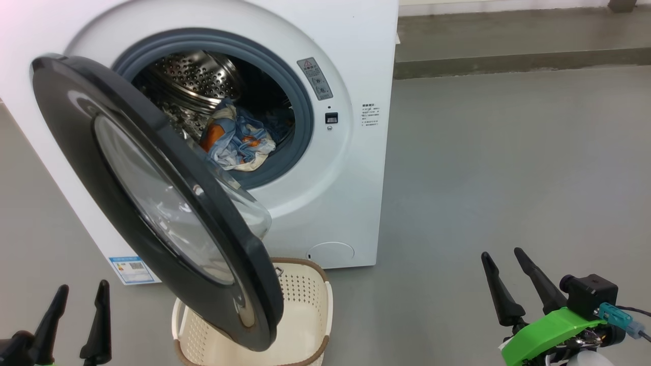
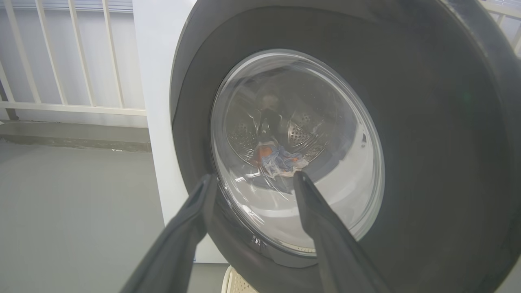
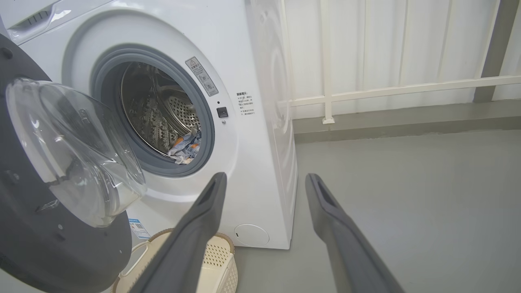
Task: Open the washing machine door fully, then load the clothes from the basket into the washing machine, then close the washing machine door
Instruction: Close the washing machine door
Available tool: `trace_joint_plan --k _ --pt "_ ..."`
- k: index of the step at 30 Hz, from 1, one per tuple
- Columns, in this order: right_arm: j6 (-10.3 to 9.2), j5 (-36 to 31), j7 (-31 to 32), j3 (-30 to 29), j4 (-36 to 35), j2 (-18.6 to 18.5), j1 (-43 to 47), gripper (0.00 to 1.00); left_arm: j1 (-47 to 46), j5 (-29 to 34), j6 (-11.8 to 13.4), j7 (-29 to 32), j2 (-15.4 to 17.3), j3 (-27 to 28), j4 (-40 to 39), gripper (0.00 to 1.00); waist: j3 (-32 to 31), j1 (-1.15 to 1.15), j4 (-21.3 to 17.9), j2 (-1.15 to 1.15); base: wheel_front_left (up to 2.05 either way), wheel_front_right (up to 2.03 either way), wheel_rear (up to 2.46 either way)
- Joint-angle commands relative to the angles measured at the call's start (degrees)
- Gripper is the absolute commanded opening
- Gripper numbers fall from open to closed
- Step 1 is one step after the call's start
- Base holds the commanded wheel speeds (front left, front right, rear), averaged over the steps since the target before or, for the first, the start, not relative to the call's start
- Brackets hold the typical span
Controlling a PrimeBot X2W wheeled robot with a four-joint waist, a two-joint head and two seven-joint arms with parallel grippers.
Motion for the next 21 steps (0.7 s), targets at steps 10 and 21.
trace_joint_plan --k 10,21 --pt "0.43 0.2 -0.5 1.0 -1.2 -1.2 -1.2 1.0 -2.4 0.2 0.9 -0.8 1.2 1.5 -0.8 1.0 -0.2 0.0 0.0 0.0 0.0 0.0 0.0" --pt "0.43 0.3 -0.5 1.2 -1.1 -1.2 -1.3 1.0 -2.2 -0.1 1.5 -1.0 1.1 1.2 -0.8 1.0 -0.5 0.0 0.2 0.0 0.0 0.0 0.0"
